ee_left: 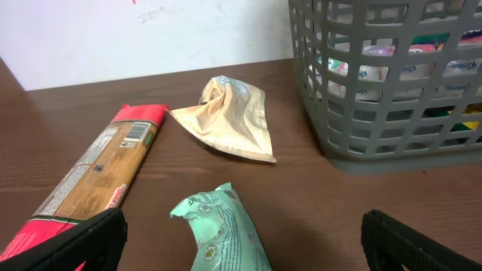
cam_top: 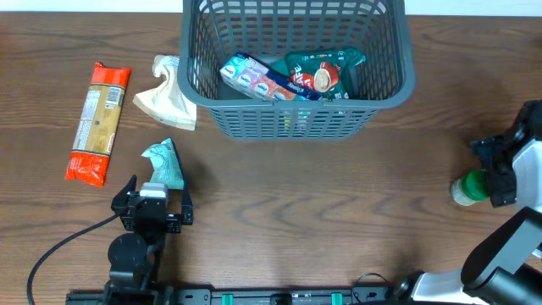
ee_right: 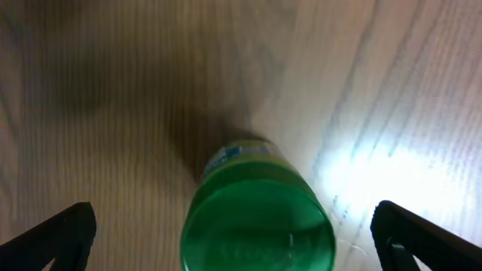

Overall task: Pack container
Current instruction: 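Lower the right gripper onto the green-capped bottle and grasp it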

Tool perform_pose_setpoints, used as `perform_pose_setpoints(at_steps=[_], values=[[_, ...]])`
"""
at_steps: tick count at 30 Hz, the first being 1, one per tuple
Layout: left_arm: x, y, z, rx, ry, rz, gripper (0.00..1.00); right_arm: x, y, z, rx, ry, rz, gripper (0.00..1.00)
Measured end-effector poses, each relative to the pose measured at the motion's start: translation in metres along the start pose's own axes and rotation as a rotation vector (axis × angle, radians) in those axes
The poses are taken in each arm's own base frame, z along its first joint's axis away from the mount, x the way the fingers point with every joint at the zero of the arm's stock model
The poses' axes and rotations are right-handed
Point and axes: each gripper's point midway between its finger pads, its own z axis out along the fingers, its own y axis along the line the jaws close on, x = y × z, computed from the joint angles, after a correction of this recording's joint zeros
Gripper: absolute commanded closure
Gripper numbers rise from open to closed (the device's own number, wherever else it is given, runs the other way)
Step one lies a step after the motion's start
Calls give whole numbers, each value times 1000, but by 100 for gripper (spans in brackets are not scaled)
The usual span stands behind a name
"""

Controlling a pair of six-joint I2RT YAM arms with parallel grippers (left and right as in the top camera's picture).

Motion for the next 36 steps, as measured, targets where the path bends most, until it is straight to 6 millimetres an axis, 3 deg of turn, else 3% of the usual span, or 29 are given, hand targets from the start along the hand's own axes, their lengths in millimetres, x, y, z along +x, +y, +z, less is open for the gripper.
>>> perform_pose_setpoints(at_steps=[9, 21, 31, 33, 35, 36], values=[[0, 0, 0, 0, 0, 0, 2, 20, -11, 27, 13, 22, -2, 1], [0, 0, 0, 0, 0, 0, 2, 16, -5, 30, -9, 2, 4, 3], [0, 0, 0, 0, 0, 0, 2, 29, -9, 59, 52, 67, -15, 4], [0, 0, 0, 0, 0, 0, 1, 29, -8, 60, 49, 65, -15, 10], [0, 0, 0, 0, 0, 0, 1, 28, -8, 60, 48, 64, -16, 25], [0, 0, 0, 0, 0, 0, 2, 28, -8, 60, 47, 64, -21, 37]])
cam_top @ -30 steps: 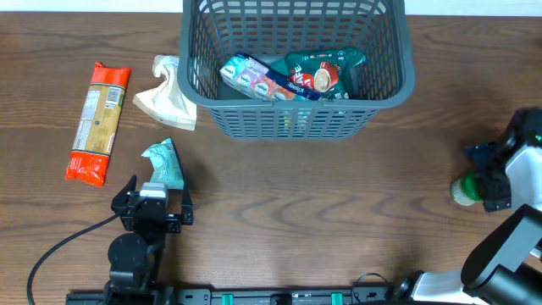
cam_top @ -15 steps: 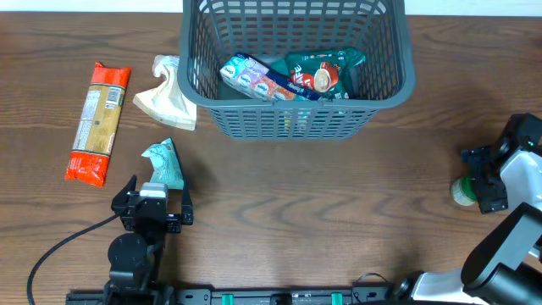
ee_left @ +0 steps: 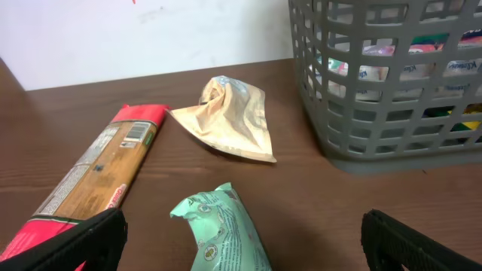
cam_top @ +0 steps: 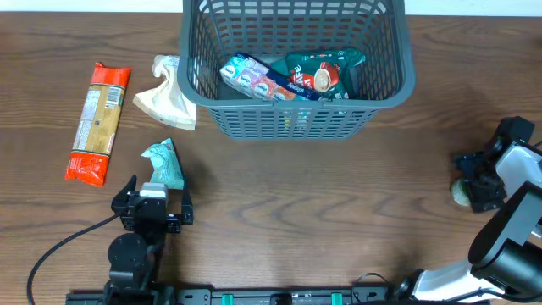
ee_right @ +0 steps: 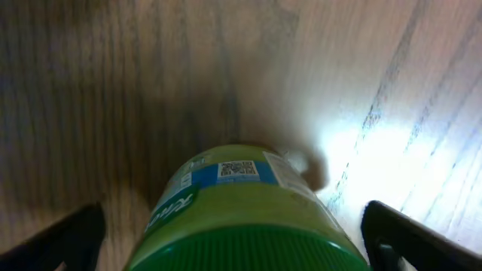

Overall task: Pack container
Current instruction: 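Lower the right gripper onto the green-capped bottle and grasp it, then lift the bottle with the right gripper over the basket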

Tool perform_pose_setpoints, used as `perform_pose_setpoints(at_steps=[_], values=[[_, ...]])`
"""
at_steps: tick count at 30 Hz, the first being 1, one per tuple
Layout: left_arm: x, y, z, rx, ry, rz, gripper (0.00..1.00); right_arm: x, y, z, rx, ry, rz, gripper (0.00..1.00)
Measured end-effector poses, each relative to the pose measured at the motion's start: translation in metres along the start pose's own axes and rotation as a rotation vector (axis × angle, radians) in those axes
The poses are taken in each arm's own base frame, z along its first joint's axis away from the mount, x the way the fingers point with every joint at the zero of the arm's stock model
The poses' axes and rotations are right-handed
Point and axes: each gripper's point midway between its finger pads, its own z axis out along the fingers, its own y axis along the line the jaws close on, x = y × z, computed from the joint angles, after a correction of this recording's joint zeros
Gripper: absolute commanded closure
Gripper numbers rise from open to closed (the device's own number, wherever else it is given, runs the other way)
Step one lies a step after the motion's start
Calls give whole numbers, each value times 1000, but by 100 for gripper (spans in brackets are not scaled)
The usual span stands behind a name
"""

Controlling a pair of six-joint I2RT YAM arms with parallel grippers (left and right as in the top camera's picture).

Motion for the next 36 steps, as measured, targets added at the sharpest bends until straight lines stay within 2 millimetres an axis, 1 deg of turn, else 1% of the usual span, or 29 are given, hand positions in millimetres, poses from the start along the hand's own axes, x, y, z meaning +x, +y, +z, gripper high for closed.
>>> perform_pose_setpoints(at_steps=[2, 4, 7, 10, 17, 22, 26, 28, 30, 31, 33, 36], values=[[0, 0, 0, 0, 0, 0, 1, -1, 1, 0, -2, -3, 3, 59], [0, 0, 0, 0, 0, 0, 1, -4, 4, -3, -16, -17, 11, 73], [0, 0, 0, 0, 0, 0, 2, -4, 3, -2, -12, -14, 11, 89], [0, 0, 0, 0, 0, 0, 1, -4, 3, -2, -13, -14, 10, 99], [0, 0, 0, 0, 0, 0, 2, -4, 3, -2, -15, -16, -9, 99], [0, 0, 0, 0, 0, 0, 2, -3, 7, -2, -23, -22, -46, 99], [0, 0, 0, 0, 0, 0, 1, -1, 20, -10, -41, -30, -102, 99], [0, 0, 0, 0, 0, 0, 1, -5, 32, -20, -64, -46, -123, 99], [0, 0, 0, 0, 0, 0, 1, -12, 52, -37, -110, -81, -153, 99], [0, 0, 0, 0, 0, 0, 2, -15, 57, -43, -124, -91, -162, 99], [0, 0, 0, 0, 0, 0, 2, -20, 73, -63, -166, -122, -196, 99], [0, 0, 0, 0, 0, 0, 1, -29, 98, -101, -243, -179, -249, 99]])
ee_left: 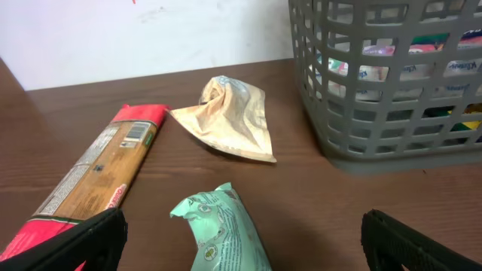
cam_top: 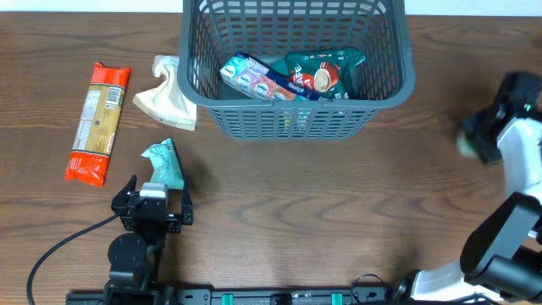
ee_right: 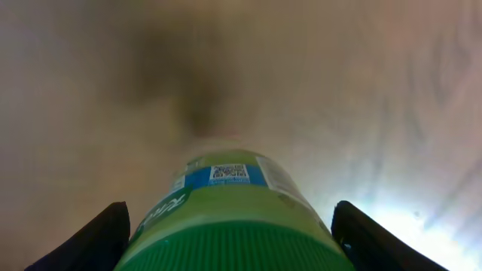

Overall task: Pack container
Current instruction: 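Lift the bottle with the right gripper over the basket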

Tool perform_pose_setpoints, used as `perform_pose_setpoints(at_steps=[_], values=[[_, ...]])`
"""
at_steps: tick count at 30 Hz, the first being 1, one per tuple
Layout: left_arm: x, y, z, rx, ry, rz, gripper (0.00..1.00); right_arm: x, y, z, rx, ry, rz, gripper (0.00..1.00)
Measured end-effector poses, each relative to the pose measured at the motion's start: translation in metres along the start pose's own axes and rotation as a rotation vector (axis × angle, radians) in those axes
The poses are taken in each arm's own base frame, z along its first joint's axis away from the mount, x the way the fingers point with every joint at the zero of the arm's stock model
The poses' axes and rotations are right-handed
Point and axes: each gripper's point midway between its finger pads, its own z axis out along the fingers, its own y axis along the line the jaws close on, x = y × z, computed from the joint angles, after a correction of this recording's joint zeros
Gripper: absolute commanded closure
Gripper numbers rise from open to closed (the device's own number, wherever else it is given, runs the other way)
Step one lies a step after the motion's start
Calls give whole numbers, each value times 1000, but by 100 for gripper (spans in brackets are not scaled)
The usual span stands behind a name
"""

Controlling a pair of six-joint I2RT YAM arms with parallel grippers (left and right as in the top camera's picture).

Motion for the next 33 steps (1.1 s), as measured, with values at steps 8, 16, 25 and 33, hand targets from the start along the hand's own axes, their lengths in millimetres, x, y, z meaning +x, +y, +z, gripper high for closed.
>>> perform_pose_setpoints(at_steps=[8, 16, 25, 33], values=[[0, 0, 0, 0, 0, 0, 1, -45, 88, -123, -253, -212, -224, 98], [0, 0, 0, 0, 0, 0, 1, -29, 159, -248, -486, -369, -442, 99], [0, 0, 0, 0, 0, 0, 2, 43, 212, -314, -685, -397, -648, 98], [0, 0, 0, 0, 0, 0, 1, 96, 244, -306, -705, -348, -785, 99]])
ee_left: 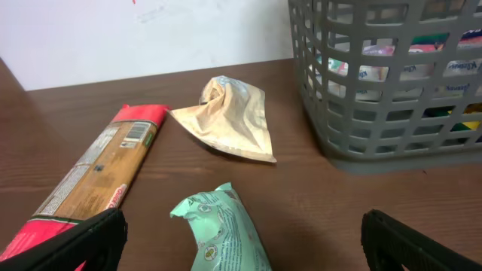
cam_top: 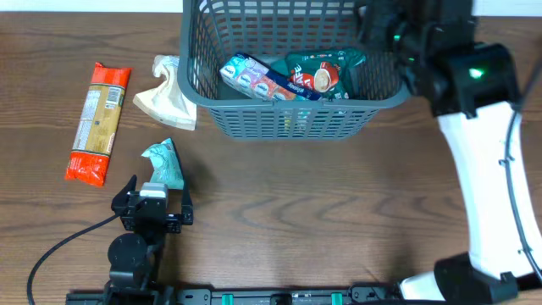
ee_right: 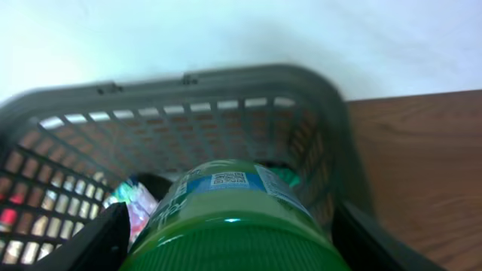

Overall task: Pack container
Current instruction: 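Lift the bottle with the right gripper over the basket, then release the bottle into the basket and raise the right gripper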

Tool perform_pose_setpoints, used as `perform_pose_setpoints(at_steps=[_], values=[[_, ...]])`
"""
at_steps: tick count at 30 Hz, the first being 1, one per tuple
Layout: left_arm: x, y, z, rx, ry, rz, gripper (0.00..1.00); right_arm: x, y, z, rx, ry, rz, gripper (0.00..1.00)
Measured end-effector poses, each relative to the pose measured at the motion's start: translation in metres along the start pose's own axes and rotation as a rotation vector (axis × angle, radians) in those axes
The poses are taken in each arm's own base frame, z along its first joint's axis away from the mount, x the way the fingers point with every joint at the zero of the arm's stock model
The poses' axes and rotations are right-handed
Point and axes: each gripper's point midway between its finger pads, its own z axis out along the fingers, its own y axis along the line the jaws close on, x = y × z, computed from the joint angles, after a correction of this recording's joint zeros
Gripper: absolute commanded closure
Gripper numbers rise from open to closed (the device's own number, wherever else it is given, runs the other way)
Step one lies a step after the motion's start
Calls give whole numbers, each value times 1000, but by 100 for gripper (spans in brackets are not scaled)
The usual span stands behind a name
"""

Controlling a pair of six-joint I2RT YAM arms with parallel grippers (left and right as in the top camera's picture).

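Observation:
The grey mesh basket (cam_top: 385, 91) stands at the table's far middle, with a tissue pack (cam_top: 254, 76) and a green snack packet (cam_top: 322, 72) inside. My right gripper (cam_top: 385, 25) hangs over the basket's right end, shut on a green-capped bottle (ee_right: 233, 218) that fills the right wrist view; the basket rim (ee_right: 188, 79) shows below it. In the overhead view my arm hides the bottle. A mint-green pouch (ee_left: 226, 233) lies on the table just ahead of my left gripper (ee_left: 245, 252), which rests open near the front left edge.
A long red-ended pasta packet (cam_top: 100, 123) lies at the far left. A tan crumpled pouch (cam_top: 165, 102) sits against the basket's left wall. The right arm's white link (cam_top: 487, 169) stretches down the table's right side.
My right gripper, holding the bottle, was above the table's right edge and is now over the basket's right end. The left arm has not moved.
First my right gripper hung open above the bottle standing at the table's right side. Then it sat lower around the bottle. After that it was shut on the bottle and lifted off the wood. Now bottle and gripper are over the basket.

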Motion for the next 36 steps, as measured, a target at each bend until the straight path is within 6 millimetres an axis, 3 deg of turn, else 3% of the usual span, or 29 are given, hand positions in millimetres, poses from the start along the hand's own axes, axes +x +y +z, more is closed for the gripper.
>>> perform_pose_setpoints(at_steps=[9, 16, 24, 25, 26, 27, 30, 36], values=[[0, 0, 0, 0, 0, 0, 2, 60, 0, 87, 66, 218, -67, 99], [0, 0, 0, 0, 0, 0, 1, 93, -3, 117, 83, 323, -95, 99], [0, 0, 0, 0, 0, 0, 1, 154, -12, 158, 124, 518, -131, 98], [0, 0, 0, 0, 0, 0, 1, 161, -14, 162, 129, 536, -137, 90], [0, 0, 0, 0, 0, 0, 1, 166, -15, 166, 133, 552, -141, 66], [0, 0, 0, 0, 0, 0, 2, 169, -15, 167, 136, 560, -145, 33], [0, 0, 0, 0, 0, 0, 2, 173, -16, 170, 134, 571, -153, 1], [0, 0, 0, 0, 0, 0, 1, 167, -14, 167, 125, 563, -176, 1]])
